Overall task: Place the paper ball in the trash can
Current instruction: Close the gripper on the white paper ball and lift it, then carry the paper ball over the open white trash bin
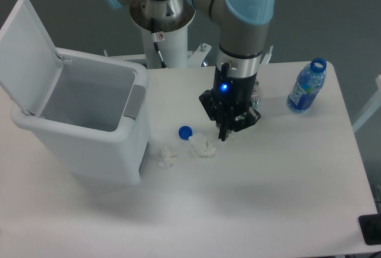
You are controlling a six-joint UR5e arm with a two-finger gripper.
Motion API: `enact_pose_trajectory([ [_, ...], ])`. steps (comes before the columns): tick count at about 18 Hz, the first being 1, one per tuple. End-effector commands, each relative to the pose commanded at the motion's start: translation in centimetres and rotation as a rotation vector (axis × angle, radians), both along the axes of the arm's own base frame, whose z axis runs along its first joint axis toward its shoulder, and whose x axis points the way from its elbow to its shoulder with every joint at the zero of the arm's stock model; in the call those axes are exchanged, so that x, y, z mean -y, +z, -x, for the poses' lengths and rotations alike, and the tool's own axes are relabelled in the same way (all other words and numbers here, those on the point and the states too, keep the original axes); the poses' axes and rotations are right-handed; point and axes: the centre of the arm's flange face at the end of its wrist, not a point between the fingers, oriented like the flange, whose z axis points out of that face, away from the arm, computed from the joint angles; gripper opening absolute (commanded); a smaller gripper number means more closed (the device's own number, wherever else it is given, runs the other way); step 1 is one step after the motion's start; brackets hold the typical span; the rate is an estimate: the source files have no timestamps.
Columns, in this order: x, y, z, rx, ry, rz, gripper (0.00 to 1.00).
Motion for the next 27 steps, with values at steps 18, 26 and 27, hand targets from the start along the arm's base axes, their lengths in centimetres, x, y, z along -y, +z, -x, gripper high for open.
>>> enact_pose_trajectory([
  [18,1.3,9.3,-11.0,0.102,0.061,-0.258,0.0],
  [26,0.9,10.0,-16.0,0.108,0.001,-0.267,0.0],
  [27,1.0,10.5,-16.8,0.106,-0.006,-0.274,0.0],
])
